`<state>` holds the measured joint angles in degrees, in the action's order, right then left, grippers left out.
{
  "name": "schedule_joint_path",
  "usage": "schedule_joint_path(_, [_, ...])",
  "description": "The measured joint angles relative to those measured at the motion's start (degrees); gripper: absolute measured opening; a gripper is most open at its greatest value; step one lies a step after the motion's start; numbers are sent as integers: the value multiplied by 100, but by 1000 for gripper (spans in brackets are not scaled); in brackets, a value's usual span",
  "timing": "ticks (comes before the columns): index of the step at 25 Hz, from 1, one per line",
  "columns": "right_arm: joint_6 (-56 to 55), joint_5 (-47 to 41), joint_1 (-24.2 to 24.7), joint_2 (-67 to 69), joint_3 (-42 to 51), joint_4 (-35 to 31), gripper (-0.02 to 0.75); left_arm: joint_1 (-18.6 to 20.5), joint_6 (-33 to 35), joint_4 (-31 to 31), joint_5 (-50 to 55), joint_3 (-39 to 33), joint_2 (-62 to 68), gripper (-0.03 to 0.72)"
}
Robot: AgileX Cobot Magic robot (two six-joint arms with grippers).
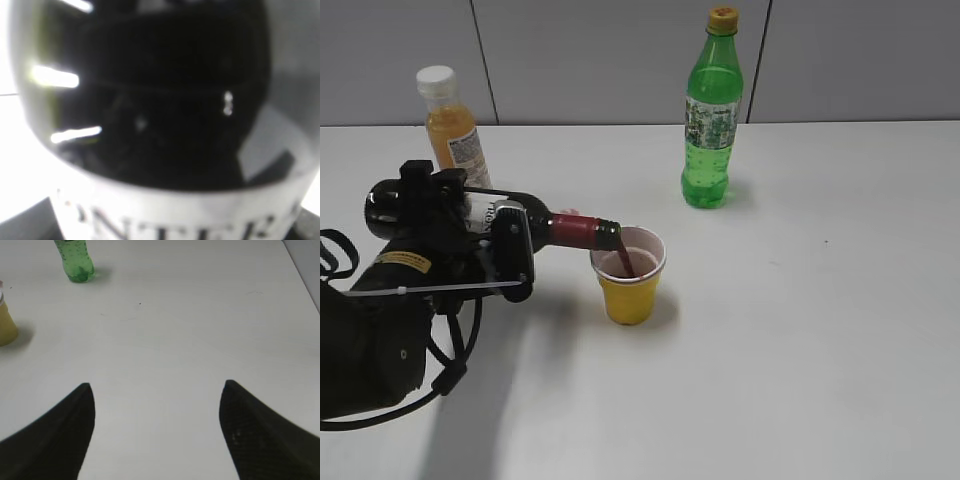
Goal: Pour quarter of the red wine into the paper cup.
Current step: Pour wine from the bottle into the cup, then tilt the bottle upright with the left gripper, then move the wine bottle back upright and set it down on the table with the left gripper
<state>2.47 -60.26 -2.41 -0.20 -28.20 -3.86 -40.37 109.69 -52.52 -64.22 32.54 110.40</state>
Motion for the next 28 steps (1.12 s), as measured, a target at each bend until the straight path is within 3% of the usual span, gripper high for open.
schedule_joint_path(5, [0, 0, 0, 0, 0, 0, 586, 0, -693, 270, -2, 0, 0, 529])
schedule_joint_path(14, [0, 0, 0, 0, 0, 0, 586, -5, -3157, 1331, -2, 0, 0, 529])
schedule_joint_path(20, [0, 0, 0, 0, 0, 0, 586, -6, -5246, 1329, 2, 0, -184, 529])
schedule_joint_path(28, [0, 0, 0, 0, 0, 0, 586, 20, -6827, 1332, 0, -5, -588, 529])
